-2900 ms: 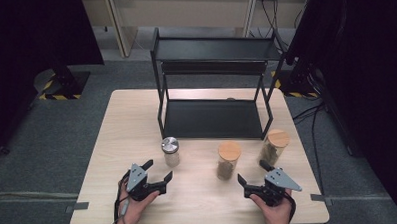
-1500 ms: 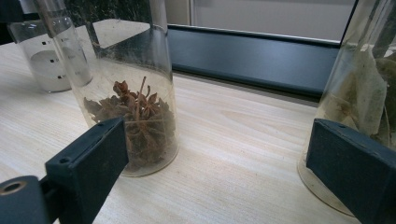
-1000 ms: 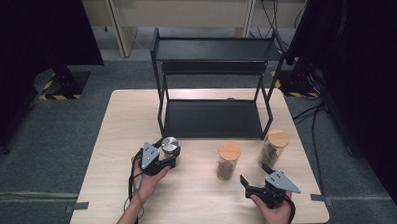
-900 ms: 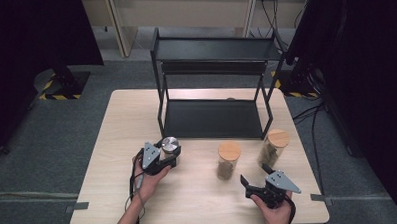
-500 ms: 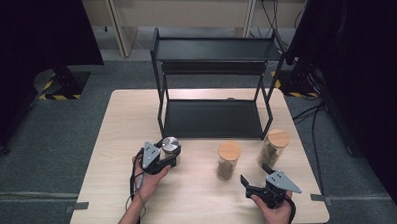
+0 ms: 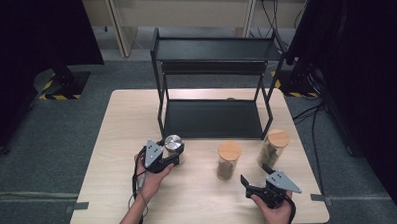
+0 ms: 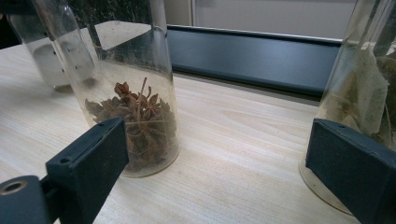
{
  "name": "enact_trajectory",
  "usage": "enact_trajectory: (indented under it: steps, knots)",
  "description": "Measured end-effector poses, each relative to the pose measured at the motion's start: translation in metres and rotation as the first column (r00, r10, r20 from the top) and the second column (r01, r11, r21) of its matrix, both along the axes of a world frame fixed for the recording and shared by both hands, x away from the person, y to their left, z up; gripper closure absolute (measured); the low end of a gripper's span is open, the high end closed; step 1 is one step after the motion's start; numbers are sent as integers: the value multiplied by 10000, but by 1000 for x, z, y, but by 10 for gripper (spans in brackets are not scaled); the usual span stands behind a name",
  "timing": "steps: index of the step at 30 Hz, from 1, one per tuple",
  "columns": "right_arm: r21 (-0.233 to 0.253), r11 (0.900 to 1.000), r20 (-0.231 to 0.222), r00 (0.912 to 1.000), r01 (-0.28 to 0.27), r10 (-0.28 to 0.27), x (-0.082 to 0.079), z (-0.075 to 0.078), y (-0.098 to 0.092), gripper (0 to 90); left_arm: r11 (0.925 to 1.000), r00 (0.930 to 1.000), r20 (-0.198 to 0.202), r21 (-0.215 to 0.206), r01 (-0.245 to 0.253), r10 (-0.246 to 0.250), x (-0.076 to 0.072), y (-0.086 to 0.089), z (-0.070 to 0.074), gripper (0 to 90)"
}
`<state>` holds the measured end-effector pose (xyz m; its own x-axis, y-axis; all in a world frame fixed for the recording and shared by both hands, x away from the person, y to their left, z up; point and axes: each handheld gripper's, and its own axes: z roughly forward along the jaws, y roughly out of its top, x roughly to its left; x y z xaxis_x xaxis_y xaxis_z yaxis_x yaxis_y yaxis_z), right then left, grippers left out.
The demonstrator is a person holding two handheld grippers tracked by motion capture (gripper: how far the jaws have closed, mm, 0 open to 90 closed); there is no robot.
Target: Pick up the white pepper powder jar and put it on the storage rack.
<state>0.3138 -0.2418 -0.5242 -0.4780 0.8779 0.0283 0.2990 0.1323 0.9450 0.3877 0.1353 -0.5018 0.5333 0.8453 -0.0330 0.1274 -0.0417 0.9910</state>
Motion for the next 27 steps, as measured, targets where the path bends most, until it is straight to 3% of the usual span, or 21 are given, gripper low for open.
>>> enact_trajectory:
  steps: [27]
  knots:
    - [47,10000,8,10000,25,-25,0,0,0,63,9992,9986,351,-103,-382,385,27,-23,30,349]
